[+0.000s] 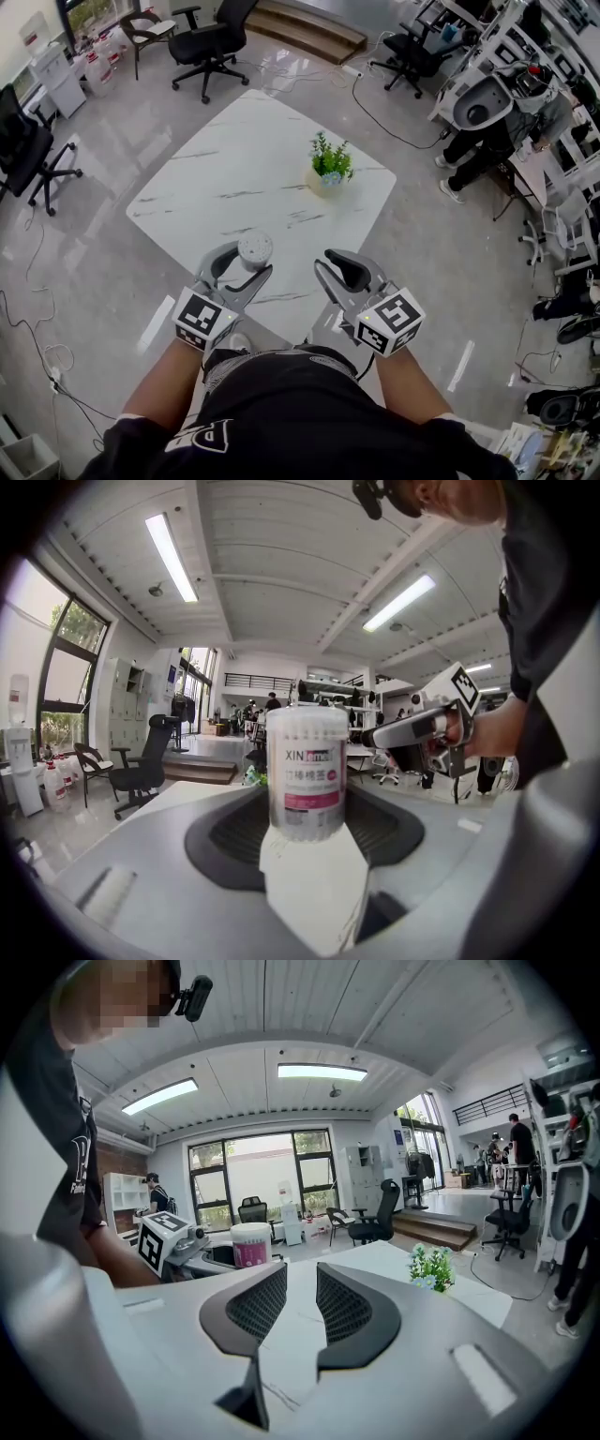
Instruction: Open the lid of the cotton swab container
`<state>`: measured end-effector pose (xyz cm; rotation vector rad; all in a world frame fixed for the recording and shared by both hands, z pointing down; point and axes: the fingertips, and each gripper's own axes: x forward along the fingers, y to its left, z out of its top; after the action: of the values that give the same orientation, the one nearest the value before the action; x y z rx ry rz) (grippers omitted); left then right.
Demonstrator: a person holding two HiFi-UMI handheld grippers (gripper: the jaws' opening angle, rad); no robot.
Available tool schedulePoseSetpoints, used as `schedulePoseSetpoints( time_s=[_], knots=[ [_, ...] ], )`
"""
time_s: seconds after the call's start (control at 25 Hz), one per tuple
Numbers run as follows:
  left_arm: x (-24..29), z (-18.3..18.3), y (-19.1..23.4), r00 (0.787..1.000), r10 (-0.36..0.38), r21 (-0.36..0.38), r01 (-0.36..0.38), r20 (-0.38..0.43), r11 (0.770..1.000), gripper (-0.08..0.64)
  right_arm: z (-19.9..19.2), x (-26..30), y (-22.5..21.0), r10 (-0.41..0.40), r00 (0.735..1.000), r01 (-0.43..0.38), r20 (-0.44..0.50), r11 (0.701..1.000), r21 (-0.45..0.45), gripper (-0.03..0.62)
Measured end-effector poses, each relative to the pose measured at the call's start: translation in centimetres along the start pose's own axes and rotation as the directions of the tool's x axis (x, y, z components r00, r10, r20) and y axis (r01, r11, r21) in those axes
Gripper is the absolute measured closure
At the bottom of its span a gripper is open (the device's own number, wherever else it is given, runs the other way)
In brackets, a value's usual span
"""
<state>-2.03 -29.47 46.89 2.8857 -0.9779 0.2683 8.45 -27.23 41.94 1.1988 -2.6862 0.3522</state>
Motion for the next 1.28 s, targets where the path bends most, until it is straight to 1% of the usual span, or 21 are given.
schedulePoseSetpoints(
  time_s=[0.24,0.84,1.0,1.16,1.28],
  knots=[
    [0.15,0.02,-0.06,1.000,-0.002,-0.001,0.002,0.004,1.000,0.258,0.11,-0.23,-0.39,-0.005,1.000,0.004,-0.012,1.000,-0.019,0.494],
    [-0.13,-0.80,0.11,1.000,-0.002,-0.009,0.002,-0.009,1.000,0.258,-0.15,0.12,0.06,0.028,0.999,-0.030,-0.030,0.998,-0.047,0.423],
    [0.14,-0.76,0.06,1.000,-0.001,-0.009,0.001,-0.006,1.000,0.258,-0.25,0.09,-0.03,0.038,0.999,-0.040,-0.031,0.998,-0.051,0.387],
    [0.06,-0.88,0.17,1.000,-0.002,-0.011,0.002,-0.006,1.000,0.258,-0.35,0.17,-0.05,0.033,0.999,-0.035,-0.037,0.998,-0.055,0.385],
    [0.17,-0.78,0.04,1.000,-0.007,-0.011,0.007,-0.008,1.000,0.258,-0.25,0.16,-0.06,0.043,0.998,-0.045,-0.043,0.997,-0.057,0.385]
  ],
)
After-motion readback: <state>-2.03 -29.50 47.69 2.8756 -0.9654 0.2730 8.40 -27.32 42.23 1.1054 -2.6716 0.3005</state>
